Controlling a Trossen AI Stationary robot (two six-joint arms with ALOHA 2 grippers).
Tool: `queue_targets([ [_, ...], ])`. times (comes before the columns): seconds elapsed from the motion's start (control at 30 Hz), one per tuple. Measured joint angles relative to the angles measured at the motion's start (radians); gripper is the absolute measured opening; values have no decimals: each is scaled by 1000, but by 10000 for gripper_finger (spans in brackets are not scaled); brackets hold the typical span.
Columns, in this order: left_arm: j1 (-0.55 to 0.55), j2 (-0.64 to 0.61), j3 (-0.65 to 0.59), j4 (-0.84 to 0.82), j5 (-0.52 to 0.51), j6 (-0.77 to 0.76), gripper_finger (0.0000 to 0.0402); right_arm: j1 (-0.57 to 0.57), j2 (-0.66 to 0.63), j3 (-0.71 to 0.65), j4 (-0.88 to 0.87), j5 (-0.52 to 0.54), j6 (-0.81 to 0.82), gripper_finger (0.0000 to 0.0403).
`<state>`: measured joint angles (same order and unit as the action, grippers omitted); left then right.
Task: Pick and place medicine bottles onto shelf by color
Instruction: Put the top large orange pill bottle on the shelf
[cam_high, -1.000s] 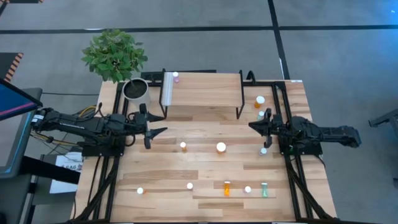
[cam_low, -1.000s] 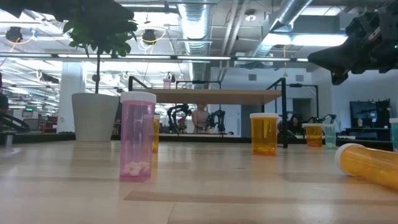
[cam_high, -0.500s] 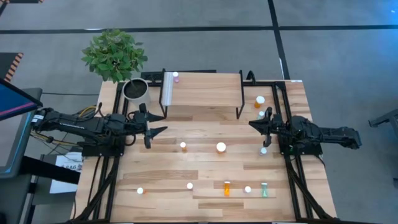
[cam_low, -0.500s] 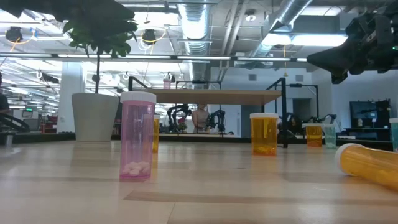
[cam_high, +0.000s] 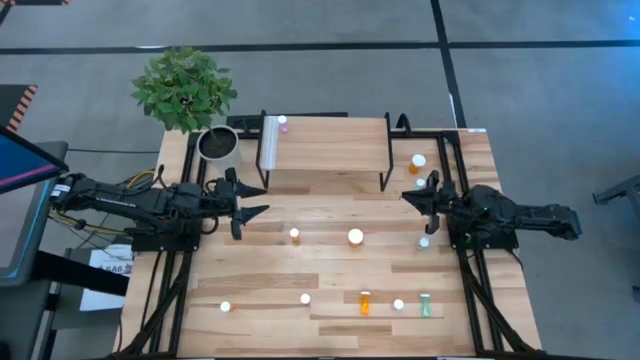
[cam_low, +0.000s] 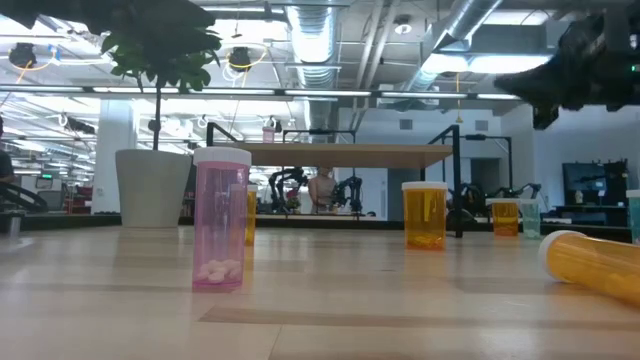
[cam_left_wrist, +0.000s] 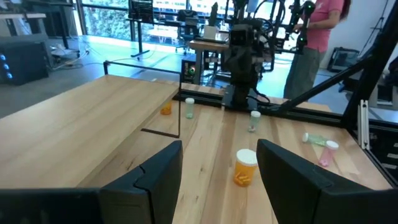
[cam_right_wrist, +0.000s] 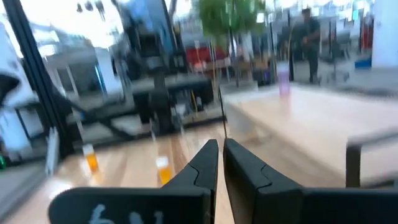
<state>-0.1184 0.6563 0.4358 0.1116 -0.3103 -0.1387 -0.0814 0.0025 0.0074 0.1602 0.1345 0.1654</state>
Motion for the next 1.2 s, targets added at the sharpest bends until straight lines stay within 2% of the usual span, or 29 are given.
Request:
queue_targets([
  [0.3,0,0,0,1,-17,2,194,-9,0,0,159,30,45,52],
  [0.57,0,0,0,0,-18,26,194,26,22,25,161,28,107,52],
  [0.7,0,0,0,0,-18,29,194,73,74,53,151,29,124,52],
  [0.97,0,0,0,-21,-21,72,194,168,236,117,162,100,143,52],
  [1.2,0,0,0,-14,-79,95,194,280,359,131,210,151,183,52],
])
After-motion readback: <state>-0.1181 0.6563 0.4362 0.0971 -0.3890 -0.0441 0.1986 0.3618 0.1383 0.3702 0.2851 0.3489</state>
